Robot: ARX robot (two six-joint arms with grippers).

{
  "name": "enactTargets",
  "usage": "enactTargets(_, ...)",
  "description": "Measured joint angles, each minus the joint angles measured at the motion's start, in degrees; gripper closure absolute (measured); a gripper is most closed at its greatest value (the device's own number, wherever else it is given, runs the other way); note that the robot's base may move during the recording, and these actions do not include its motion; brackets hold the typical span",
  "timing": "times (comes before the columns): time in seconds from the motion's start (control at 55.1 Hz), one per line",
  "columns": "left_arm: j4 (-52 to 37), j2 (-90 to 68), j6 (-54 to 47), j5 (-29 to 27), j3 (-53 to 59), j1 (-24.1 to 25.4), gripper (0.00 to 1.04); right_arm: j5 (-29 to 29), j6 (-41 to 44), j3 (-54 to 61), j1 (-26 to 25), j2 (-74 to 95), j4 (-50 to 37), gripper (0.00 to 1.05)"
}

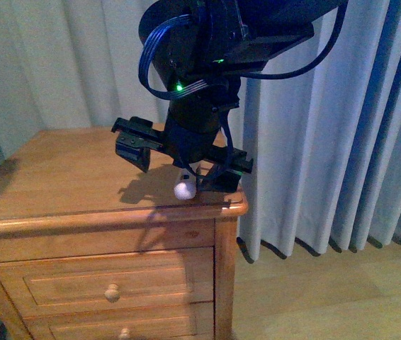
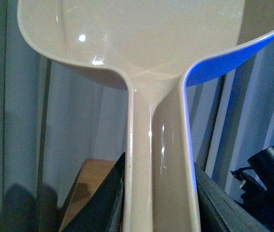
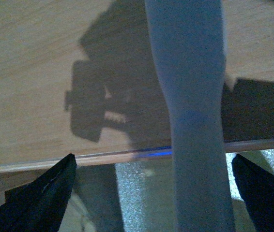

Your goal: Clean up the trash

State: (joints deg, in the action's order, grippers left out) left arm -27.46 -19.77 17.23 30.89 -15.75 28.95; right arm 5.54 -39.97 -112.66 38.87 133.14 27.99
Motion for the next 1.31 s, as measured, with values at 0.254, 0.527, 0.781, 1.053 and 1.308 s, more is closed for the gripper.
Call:
enactTargets(0.254,0.0,0.0,0.0,0.0,0.0,0.0,0.77,0.2,-0.1,-0.5,-0.2,1.1,1.7,0.52)
enactTargets(0.527,0.0,0.0,0.0,0.0,0.0,0.0,0.77,0.4,0.4,2.0,-0.7,0.0,-1.4,0.84)
enactTargets(0.781,0.0,0.0,0.0,0.0,0.0,0.0,0.77,2.6,7.0,17.1,-1.7,-11.9,-15.2,0.85)
enactTargets(1.053,0.0,0.0,0.0,0.0,0.0,0.0,0.77,4.2,23.6,46.5,-5.2,-40.3,-41.9,0.85)
enactTargets(1.308,0.0,0.0,0.0,0.0,0.0,0.0,0.77,4.5,31.5,72.5,-13.5,-69.1,-54.1,0.85)
